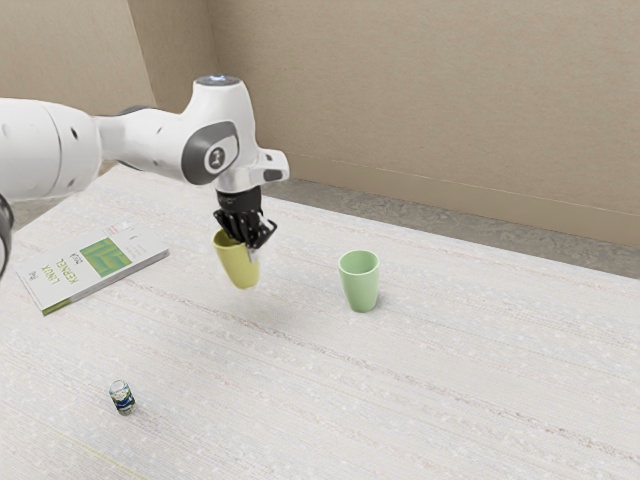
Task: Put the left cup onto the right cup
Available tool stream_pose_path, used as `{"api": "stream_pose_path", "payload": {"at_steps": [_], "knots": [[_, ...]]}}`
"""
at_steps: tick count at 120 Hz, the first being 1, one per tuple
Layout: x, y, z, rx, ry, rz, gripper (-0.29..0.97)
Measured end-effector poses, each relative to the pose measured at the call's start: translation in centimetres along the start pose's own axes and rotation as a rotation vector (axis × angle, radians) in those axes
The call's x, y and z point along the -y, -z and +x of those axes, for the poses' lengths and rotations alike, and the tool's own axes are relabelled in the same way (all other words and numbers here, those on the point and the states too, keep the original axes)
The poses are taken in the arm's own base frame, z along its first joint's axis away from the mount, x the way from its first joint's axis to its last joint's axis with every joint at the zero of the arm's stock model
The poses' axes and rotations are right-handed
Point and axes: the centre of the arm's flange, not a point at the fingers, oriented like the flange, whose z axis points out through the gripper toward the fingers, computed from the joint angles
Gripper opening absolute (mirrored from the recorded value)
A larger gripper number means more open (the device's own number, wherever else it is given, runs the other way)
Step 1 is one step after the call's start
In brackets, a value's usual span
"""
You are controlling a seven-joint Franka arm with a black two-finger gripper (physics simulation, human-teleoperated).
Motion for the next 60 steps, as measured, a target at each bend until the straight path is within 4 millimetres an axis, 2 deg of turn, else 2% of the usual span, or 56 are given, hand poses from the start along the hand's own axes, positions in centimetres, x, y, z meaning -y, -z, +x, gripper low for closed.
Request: {"api": "stream_pose_path", "payload": {"at_steps": [25,49,60], "knots": [[-4.6,5.9,1.5,-0.009,-0.055,0.001,-0.10],[-10.2,8.0,2.1,0.004,-0.116,0.030,-0.11],[-11.9,8.8,2.5,0.000,-0.126,0.039,-0.11]]}}
